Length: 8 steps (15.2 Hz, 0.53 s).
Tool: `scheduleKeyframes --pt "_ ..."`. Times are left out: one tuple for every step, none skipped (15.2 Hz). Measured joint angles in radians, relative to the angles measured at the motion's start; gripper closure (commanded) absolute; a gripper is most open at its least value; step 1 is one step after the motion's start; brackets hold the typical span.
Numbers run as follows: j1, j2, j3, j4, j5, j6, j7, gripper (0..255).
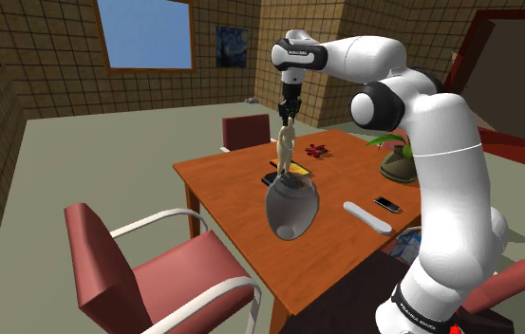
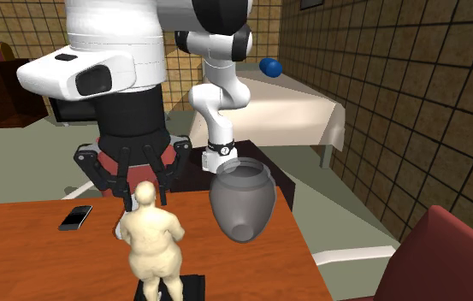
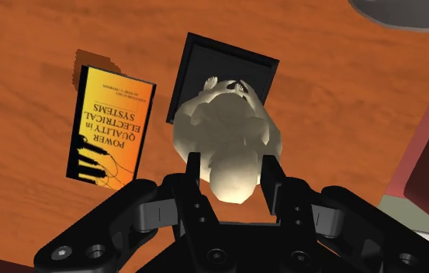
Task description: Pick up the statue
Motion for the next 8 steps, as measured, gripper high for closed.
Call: scheduleKeyframes --pt "-0.003 0.002 0.0 0.017 0.0 -0.015 -0.001 255" --pt "-0.006 0.01 0.0 0.048 0.002 -0.037 0.001 255" --pt "-0.009 0.017 0.001 0.072 0.004 -0.054 0.001 255" --pt "-0.011 0.017 0.001 0.085 0.004 -0.067 0.0 255" --pt "-0.017 0.03 0.002 0.12 0.007 -0.089 0.0 255" --pt "-0.02 0.036 0.002 0.147 0.008 -0.11 0.001 255" --pt "-0.026 0.047 0.003 0.176 0.011 -0.128 0.0 255" --pt "-0.034 0.063 0.004 0.218 0.014 -0.153 -0.001 255"
